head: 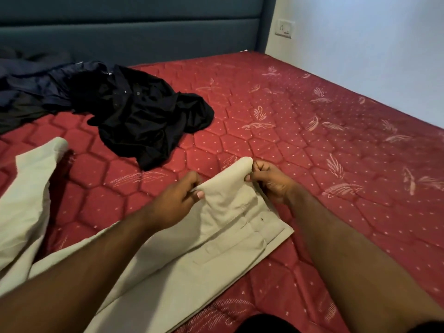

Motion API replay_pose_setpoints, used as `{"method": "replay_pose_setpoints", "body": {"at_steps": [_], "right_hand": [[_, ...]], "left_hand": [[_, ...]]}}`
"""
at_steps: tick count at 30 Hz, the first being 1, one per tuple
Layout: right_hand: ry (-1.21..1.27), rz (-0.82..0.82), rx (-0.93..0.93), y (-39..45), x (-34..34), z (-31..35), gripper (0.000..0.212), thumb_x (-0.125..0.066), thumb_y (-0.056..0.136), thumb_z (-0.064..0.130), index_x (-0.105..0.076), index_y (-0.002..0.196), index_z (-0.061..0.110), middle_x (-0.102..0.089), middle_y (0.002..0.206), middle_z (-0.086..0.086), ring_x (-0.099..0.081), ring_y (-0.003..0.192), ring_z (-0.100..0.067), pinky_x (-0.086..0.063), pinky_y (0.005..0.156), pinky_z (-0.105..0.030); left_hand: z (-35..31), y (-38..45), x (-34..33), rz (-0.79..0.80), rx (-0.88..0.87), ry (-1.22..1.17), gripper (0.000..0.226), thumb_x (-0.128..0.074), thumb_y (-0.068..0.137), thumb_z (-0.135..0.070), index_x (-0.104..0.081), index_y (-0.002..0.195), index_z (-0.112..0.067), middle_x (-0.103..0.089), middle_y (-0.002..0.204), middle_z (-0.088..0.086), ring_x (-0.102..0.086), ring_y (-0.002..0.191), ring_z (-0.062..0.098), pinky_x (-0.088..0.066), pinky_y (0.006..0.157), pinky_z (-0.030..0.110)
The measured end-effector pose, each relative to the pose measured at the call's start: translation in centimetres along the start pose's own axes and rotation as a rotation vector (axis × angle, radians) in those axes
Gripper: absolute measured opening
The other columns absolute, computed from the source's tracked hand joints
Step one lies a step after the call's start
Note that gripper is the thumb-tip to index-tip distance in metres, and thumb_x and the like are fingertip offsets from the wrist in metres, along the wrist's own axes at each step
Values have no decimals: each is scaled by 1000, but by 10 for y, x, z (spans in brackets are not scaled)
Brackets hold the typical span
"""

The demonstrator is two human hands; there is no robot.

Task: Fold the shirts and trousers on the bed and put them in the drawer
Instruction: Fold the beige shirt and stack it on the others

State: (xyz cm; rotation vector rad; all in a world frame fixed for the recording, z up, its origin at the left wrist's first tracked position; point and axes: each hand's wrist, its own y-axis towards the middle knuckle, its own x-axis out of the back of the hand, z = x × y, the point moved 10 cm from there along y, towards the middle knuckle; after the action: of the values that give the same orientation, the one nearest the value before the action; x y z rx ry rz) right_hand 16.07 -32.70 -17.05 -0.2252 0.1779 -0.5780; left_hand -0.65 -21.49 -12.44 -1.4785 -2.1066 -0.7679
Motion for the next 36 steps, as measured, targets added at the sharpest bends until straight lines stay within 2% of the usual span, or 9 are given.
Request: {"method": "replay_pose_setpoints", "body": {"at_steps": [6,8,12,16,20,23,26,31,36], "right_hand": [[-135,-163,203,1,25,25,33,-73,74,-8,-48,76,14,-46,59,7,-44,52,-5,-43,51,-19],[-159,-307,188,6,32,18,26,-72,81,-1,-55,96,13,-50,66,4,-50,54,-3,-47,52,-20],[-221,-319,-148,20,36,-32,18,-63,93,25,-62,108,15,-71,96,-12,-66,80,-19,-56,79,-43],[-359,-306,-170,31,38,-34,26,-64,89,8,-62,114,18,-68,105,-8,-67,88,-21,-58,77,-38],[-292,-346,-177,30,32,-37,33,-60,89,-4,-59,113,18,-68,88,-11,-64,66,-22,-55,55,-30],[-191,-362,-206,31,35,-43,35,-54,90,-9,-59,115,15,-68,89,-11,-64,68,-25,-56,62,-37],[-326,-374,-180,31,43,-45,40,-56,86,-12,-62,112,17,-70,98,-15,-68,78,-30,-57,73,-51],[-617,-488,-17,30,39,-27,41,-56,86,-3,-61,121,17,-62,77,1,-57,67,-15,-53,65,-35],[-806,-777,289,-4,32,26,29,-49,95,5,-63,120,12,-64,108,-2,-58,88,-13,-52,82,-31]], "left_hand": [[2,11,23,-153,-15,97,15,-60,91,-22,-46,89,-27,-58,81,-17,-54,72,2,-46,69,28],[14,16,14,-189,146,405,31,-60,92,-24,-49,121,-24,-60,121,-2,-58,111,25,-44,90,42],[6,15,-68,150,15,844,67,-33,98,-56,-11,154,-28,-5,164,-1,4,150,24,9,112,62],[32,1,-116,380,65,749,84,-11,90,-75,10,154,-27,15,162,-4,19,148,19,19,112,60],[25,4,-106,127,24,598,60,-27,101,-51,-22,154,-24,-18,162,-3,-9,150,16,8,119,44],[14,11,-79,-132,30,213,41,-37,98,-26,-61,129,-13,-62,132,2,-53,125,18,-8,119,33],[1,12,-55,-293,21,-151,37,-43,98,-25,-64,125,-9,-68,119,5,-61,112,21,-42,107,42],[10,-5,-135,351,63,470,75,-32,97,-60,-9,156,-21,-4,164,1,4,150,23,4,121,46],[14,-16,-143,374,-15,652,76,-19,96,-66,6,155,-25,8,163,-4,14,149,22,10,118,53]]}}
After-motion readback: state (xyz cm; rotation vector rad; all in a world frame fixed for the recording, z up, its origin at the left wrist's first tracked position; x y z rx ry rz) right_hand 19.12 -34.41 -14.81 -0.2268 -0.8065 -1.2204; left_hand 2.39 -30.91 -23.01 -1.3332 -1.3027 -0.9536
